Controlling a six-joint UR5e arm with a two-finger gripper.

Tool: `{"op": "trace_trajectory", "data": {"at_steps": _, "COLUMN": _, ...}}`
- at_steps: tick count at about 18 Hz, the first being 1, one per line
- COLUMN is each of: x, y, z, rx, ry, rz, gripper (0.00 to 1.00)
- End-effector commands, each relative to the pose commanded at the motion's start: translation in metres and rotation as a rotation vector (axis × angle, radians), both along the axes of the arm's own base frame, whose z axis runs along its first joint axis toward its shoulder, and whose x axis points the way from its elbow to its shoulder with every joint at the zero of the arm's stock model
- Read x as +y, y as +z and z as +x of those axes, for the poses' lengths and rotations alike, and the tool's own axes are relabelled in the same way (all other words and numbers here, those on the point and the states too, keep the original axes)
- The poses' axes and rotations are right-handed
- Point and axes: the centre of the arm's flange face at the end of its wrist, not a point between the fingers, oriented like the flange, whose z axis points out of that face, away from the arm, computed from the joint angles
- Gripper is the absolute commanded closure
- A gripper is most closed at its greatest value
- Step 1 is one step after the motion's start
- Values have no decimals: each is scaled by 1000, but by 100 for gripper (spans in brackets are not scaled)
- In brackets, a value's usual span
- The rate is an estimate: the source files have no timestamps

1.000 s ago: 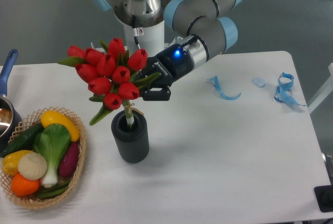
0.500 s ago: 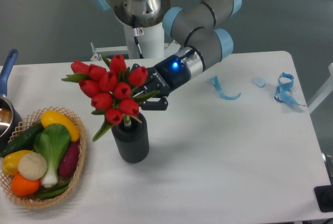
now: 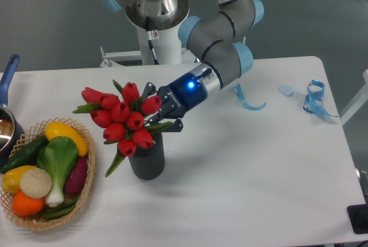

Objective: Insert the flowers into the vase
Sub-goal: 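Lower the tulip stems down into the black vase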

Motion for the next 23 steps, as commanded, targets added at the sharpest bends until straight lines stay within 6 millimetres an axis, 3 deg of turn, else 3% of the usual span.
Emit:
{"op": "trace_trajectory", "data": {"at_steps": 9, "x": -4, "y": -22, "z": 6, "rx": 58, "ry": -3, "rz": -40, "gripper": 89}}
{"op": "trace_trajectory", "data": {"at_steps": 14, "x": -5, "y": -23, "z": 4, "rx": 62, "ry": 1, "rz": -38, "gripper": 84}}
{"op": "trace_trajectory", "data": {"at_steps": 23, "x": -7, "y": -20, "z": 0, "rx": 86, "ry": 8, "rz": -26, "gripper": 62}}
